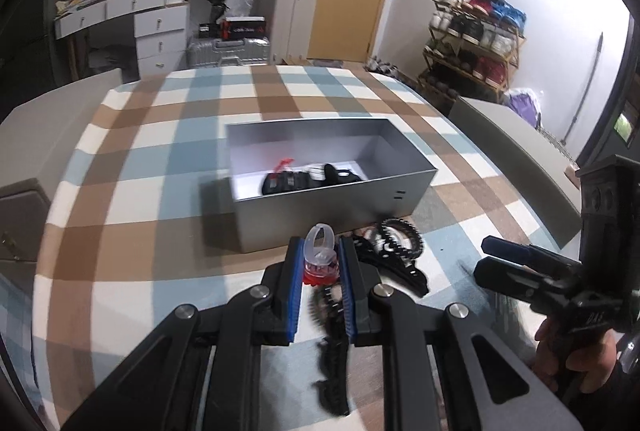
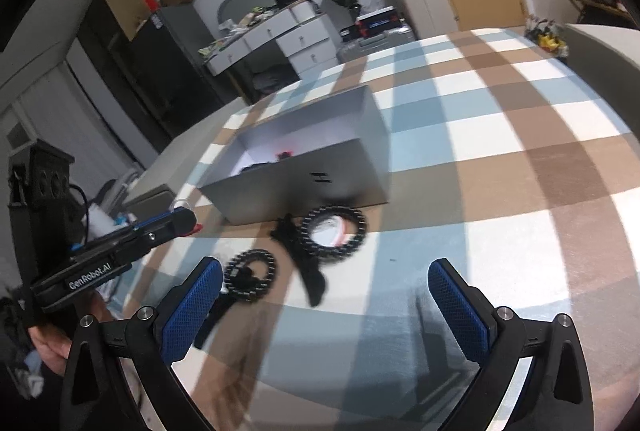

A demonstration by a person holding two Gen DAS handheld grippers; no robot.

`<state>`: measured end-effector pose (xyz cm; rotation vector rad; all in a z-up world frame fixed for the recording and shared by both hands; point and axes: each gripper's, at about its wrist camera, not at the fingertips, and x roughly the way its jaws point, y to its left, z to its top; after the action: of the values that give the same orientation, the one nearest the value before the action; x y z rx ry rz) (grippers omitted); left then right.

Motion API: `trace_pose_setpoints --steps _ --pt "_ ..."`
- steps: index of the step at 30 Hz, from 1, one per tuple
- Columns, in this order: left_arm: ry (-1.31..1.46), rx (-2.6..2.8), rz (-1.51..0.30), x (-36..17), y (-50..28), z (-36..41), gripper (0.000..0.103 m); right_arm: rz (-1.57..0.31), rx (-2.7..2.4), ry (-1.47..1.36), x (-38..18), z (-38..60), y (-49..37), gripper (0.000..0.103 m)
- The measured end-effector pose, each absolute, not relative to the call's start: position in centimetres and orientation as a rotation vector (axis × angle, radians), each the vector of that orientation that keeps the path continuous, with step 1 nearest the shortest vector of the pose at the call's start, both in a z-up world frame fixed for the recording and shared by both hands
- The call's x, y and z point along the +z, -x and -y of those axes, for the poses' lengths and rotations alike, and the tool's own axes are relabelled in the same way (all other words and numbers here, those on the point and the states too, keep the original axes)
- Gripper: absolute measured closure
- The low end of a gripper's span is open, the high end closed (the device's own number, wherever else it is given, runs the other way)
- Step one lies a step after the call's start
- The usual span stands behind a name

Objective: Organize jewelry
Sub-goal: 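Close the right tool on a black coiled hair tie while the left tool holds the clear tie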

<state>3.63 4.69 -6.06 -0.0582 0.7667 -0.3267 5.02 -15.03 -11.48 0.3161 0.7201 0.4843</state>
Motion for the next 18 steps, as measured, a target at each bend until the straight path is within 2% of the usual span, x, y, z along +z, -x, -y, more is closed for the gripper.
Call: trace_pose_setpoints --steps 6,8,12,16,18 --pt "0.096 -0.281 -0.755 -6.2 -2.8 -7.1 0.091 -0.737 0.570 -0.260 -11.1 11.4 -5.3 0.003" --pt "0.107 -0.273 -0.746 -6.1 -2.5 -7.9 0.091 -0.741 0.604 -0.220 -11.0 9.7 -5.4 0.008" --pt "0.134 -0.256 -0.736 -6.1 -2.2 -9.3 0.091 -0.755 0.640 -0.162 -11.3 7.2 -5.9 0.012" --pt "0.149 -0.252 -0.728 -6.3 -1.9 -10.3 0.091 -0.791 0.635 -0.104 -12.1 5.3 -6.6 0.025" --pt "0.156 -0.252 -0.727 -6.5 -2.0 -10.6 0.091 -0.809 0.622 -0.083 -12.5 4.8 -7.0 0.027"
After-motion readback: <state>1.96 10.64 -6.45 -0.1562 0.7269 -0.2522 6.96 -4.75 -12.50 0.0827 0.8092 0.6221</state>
